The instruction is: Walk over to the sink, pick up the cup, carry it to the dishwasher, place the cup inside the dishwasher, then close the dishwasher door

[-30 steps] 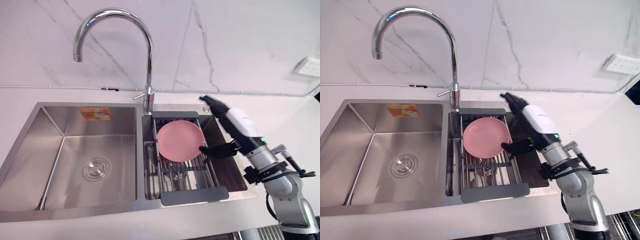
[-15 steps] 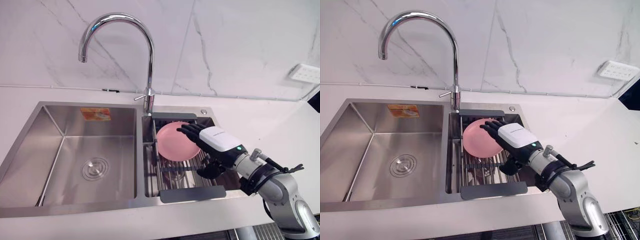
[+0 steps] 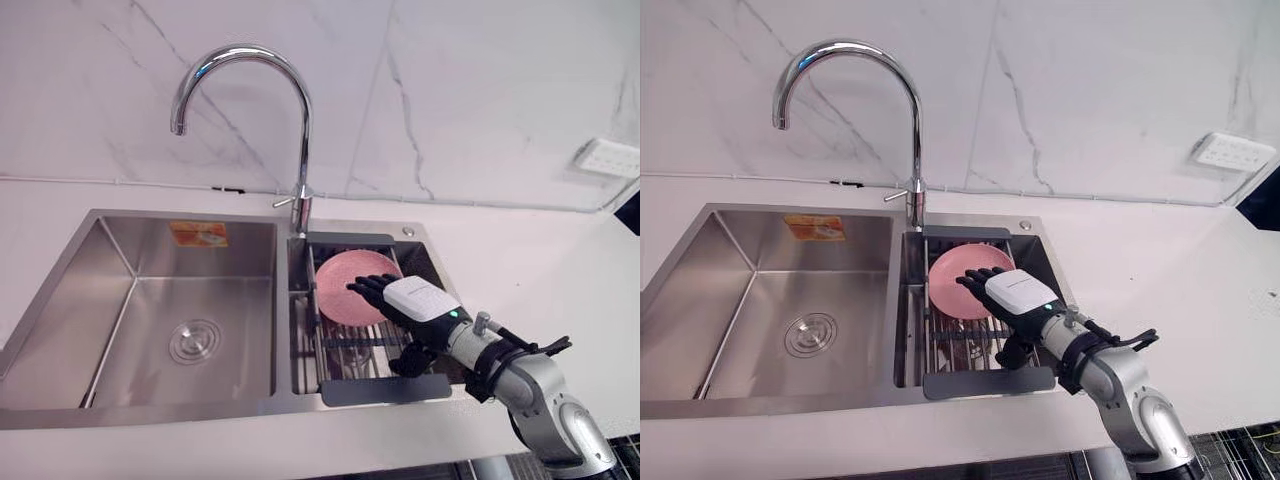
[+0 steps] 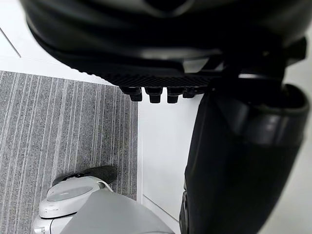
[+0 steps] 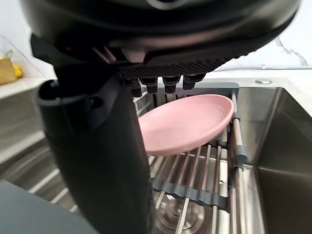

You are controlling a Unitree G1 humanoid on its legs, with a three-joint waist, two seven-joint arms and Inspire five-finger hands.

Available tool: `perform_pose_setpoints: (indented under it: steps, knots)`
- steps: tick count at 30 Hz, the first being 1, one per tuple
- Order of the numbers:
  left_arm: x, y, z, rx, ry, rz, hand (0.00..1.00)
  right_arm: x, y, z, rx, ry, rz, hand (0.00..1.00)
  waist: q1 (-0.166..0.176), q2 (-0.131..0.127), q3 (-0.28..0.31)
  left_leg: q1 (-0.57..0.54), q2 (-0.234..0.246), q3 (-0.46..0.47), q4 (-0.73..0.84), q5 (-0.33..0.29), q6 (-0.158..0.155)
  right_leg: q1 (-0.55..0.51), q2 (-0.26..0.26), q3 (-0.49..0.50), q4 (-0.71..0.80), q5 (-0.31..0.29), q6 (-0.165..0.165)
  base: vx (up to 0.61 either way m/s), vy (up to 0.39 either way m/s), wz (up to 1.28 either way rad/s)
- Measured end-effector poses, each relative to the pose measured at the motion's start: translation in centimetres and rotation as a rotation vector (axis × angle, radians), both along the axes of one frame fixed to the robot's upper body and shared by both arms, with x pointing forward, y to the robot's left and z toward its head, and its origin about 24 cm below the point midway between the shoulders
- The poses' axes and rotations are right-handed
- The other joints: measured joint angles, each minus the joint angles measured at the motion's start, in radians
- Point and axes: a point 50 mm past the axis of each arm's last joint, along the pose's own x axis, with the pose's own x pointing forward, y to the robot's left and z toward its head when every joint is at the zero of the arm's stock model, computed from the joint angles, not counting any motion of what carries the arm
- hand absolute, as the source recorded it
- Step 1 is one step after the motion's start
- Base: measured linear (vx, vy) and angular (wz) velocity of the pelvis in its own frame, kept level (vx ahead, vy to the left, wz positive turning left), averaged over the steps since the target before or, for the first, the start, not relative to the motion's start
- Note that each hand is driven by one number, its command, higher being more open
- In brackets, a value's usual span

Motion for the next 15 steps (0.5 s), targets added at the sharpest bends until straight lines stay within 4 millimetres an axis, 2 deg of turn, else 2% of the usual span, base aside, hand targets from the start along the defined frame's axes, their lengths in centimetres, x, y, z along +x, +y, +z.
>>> perform_pose_setpoints:
  steps: [15]
  knots:
    - [0.66,-0.80,-0.17,-0.007,0.001,-0.056,1.00,0.57,-0.34,-0.79,-0.085,-0.118,-0.043,1.00,0.015,0.004,-0.012,0.001,-0.009,-0.017,-0.038,0.029,0.001,-0.004,-0.006,-0.017,0.000,0.000,0.000,-0.02,-0.001,0.03]
